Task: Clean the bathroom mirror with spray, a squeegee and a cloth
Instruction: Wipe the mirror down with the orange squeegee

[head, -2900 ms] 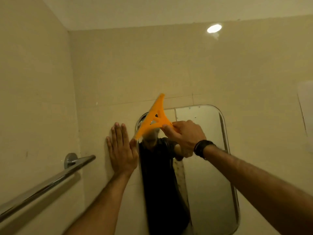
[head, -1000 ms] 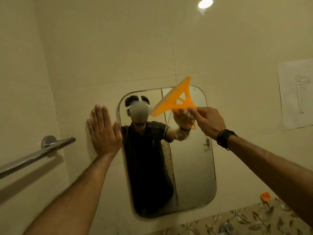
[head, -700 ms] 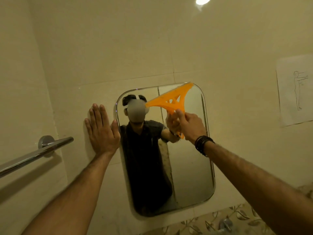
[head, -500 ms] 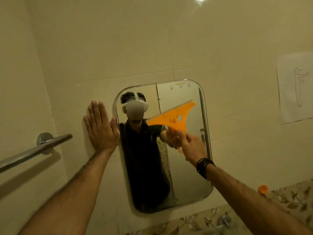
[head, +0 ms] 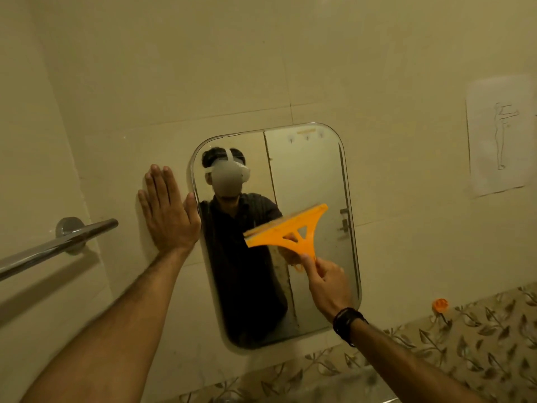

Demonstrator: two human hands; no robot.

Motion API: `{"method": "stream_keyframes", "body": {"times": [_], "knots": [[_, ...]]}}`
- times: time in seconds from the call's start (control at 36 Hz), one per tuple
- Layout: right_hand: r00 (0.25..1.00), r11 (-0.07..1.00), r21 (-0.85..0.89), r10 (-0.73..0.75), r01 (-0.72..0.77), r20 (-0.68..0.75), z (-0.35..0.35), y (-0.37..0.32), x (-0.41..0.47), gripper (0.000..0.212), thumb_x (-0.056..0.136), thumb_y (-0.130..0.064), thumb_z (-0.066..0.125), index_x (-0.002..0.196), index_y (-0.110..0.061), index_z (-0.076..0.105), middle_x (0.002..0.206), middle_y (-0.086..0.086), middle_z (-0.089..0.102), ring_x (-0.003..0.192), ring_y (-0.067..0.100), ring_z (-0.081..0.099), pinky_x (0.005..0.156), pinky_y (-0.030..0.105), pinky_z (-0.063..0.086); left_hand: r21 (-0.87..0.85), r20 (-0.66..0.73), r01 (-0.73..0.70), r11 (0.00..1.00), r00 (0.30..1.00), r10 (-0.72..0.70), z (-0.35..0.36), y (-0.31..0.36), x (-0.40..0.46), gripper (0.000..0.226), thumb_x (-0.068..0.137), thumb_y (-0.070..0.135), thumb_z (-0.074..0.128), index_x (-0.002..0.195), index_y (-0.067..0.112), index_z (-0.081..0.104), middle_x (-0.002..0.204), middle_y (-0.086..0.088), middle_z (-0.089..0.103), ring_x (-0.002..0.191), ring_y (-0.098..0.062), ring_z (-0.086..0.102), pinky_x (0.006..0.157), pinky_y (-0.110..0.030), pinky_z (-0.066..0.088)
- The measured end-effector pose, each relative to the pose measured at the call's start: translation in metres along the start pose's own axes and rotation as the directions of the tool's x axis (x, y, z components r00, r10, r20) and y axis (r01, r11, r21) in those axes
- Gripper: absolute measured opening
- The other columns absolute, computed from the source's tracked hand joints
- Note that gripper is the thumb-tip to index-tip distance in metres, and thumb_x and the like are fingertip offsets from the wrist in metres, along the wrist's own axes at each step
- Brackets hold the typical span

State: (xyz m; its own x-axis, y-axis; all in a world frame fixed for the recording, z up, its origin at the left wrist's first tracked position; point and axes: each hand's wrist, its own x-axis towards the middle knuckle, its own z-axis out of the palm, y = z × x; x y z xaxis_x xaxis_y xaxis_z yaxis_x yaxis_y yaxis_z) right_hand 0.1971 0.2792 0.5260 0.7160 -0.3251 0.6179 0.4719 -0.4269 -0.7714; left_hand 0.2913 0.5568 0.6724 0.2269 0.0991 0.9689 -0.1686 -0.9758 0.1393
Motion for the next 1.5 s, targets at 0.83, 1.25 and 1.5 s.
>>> {"method": "stream_keyframes", "body": {"times": [0.83,1.25,1.5], "knots": [[0.992,0.994,-0.076,0.087,-0.080,0.089,0.050,0.029,-0.054,0.052,0.091,-0.063,0.034,0.059,-0.025,0.047,0.050,-0.009,0.043,0.045,0.005,0.042,0.047,0.016,0.025,0.032,0.068,0.005,0.999,0.998,-0.007,0.011,-0.014,-0.059,0.070,0.106,0.046,0.021,0.163,0.011,0.000,0.171,-0.011,-0.002,0.159,-0.026,-0.003,0.128,-0.051,0.006],[0.997,0.996,0.068,-0.052,0.056,-0.065,0.024,-0.019,-0.026,0.044,0.096,-0.052,0.044,0.058,-0.029,0.043,0.046,-0.012,0.035,0.042,0.005,0.038,0.040,0.014,0.028,0.028,0.064,-0.007,1.000,0.998,0.005,0.011,-0.014,-0.066,0.071,0.106,0.048,0.021,0.163,0.012,-0.001,0.171,-0.013,0.001,0.159,-0.028,0.000,0.128,-0.052,0.007],[0.997,0.997,-0.073,-0.042,0.037,-0.058,0.015,-0.052,0.063,0.058,0.099,-0.062,0.035,0.079,-0.016,0.065,0.073,0.007,0.068,0.061,0.019,0.059,0.053,0.027,0.039,0.038,0.060,-0.001,0.999,0.998,-0.002,0.012,-0.015,-0.067,0.071,0.106,0.048,0.021,0.163,0.012,-0.003,0.171,-0.013,0.001,0.159,-0.027,-0.001,0.128,-0.051,0.006]]}}
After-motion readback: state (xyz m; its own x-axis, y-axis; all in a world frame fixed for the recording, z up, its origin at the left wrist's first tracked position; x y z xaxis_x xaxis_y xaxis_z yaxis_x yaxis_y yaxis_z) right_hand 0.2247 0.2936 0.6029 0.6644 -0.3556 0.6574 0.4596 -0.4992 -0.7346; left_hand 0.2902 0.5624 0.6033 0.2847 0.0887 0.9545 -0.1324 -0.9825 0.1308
